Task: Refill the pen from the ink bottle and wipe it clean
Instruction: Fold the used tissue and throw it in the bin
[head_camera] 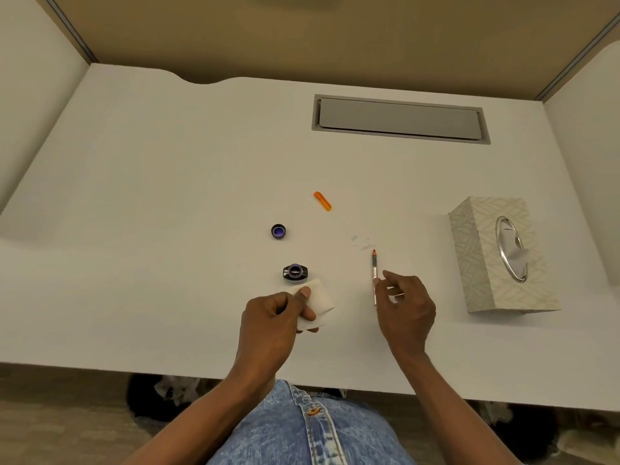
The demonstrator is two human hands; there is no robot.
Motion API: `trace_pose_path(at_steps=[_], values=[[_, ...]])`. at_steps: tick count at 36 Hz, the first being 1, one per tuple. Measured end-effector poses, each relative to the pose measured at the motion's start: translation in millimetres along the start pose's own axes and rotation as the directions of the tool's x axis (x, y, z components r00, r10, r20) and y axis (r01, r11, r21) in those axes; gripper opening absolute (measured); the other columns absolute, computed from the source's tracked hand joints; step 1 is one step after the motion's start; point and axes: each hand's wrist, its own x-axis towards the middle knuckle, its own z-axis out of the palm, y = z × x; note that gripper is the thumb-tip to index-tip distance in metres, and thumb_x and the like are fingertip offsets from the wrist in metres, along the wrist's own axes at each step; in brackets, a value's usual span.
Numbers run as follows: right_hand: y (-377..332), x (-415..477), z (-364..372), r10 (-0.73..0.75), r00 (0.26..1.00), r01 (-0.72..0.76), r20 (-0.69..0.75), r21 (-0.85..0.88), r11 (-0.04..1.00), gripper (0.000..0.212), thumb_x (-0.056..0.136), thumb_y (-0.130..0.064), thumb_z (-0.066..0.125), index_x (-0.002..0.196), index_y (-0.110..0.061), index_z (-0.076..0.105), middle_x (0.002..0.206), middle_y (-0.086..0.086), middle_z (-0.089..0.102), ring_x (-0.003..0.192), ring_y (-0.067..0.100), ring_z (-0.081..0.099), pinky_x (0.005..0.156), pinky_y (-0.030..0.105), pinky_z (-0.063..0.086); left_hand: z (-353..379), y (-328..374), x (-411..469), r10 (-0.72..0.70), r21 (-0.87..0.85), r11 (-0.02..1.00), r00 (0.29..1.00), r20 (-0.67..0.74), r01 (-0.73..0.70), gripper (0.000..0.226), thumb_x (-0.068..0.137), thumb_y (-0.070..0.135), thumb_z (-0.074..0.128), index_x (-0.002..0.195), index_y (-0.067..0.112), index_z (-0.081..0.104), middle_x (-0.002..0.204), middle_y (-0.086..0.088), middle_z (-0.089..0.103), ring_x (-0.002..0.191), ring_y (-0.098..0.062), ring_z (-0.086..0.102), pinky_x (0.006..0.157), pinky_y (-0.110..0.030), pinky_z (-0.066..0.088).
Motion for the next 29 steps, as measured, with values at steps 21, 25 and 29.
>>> trace_pose_path(at_steps=[21,25,29], values=[[-74,-20,-49,-0.064,0.761,-0.285,0.646,0.422,0.861,0.037,0.091,-0.009,0.08,0.114,-0.037,0.074,0.094,0.001,0.077,0.084,0.025,0.073,0.074,0.056,0.064,48,-15,-21,0.037,-0.079,0.996,0.983,-0.18,-0.052,0.056,0.102,0.032,0.067,0.048,0.023,0.056,0.057,-0.009,0.052,0.062,-0.017,0.043,0.065,-0.036,0.036],[-75,-11,-53,-0.041,0.722,-0.359,0.691,0.424,0.832,0.034,0.09,-0.006,0.08,0.109,-0.033,0.073,0.089,0.006,0.077,0.086,0.028,0.074,0.069,0.039,0.064,55,-20,-27,0.024,-0.082,0.995,0.958,-0.287,-0.049,0.046,0.097,0.039,0.073,0.059,0.017,0.062,0.059,-0.004,0.061,0.059,-0.013,0.052,0.064,-0.035,0.044],[-78,-6,-53,-0.009,0.689,-0.42,0.725,0.41,0.81,0.031,0.09,-0.005,0.08,0.11,-0.028,0.072,0.086,0.006,0.078,0.086,0.027,0.076,0.065,0.025,0.06,57,-24,-37,0.15,0.053,0.989,0.897,-0.416,-0.141,0.024,0.088,0.038,0.084,0.087,0.022,0.067,0.079,0.008,0.073,0.067,-0.004,0.069,0.061,-0.019,0.054]])
